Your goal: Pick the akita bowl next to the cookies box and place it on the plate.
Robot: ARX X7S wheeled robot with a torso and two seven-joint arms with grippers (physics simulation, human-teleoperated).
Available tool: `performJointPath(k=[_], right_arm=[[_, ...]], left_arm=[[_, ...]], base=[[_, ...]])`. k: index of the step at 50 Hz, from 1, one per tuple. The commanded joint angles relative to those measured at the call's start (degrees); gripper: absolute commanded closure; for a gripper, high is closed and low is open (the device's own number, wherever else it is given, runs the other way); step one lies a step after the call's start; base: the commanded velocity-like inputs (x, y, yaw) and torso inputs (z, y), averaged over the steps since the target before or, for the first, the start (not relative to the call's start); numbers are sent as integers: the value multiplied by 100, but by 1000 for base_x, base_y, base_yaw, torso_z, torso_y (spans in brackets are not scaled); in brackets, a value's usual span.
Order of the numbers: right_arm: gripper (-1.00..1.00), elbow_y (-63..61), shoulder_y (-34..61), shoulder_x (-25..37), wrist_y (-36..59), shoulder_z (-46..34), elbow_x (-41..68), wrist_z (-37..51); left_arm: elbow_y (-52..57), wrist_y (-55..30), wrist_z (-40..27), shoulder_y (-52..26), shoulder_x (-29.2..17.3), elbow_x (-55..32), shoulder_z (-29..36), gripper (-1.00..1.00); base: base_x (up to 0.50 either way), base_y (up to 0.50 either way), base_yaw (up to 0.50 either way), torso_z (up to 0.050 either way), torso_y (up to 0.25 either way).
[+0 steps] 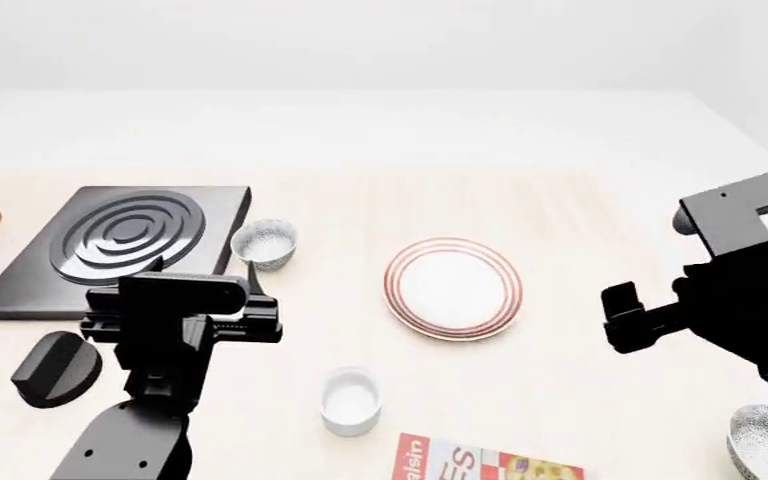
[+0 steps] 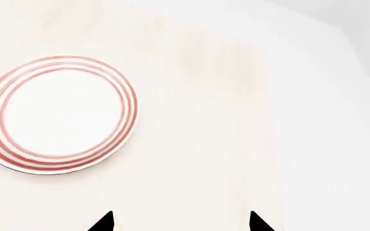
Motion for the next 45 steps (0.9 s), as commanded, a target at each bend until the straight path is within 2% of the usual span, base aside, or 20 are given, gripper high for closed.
performJointPath(k=[1,27,45], right_arm=[[-100,857,229,1095,-432,-914,-174,-1003],[-100,1192,341,1245,53,-924,-60,-724],[-100,599,-623,1916,-85,-911,304,-636]], left_arm=[[-25,4,-46,-25,-25,7,20,-100],[-77,59,-100,-5,-79,-51,33,-100],[-143,107,-130,-30,-106,-79,63,-100]], base=[[0,0,0,0,0],[0,0,0,0,0],[0,0,0,0,0]])
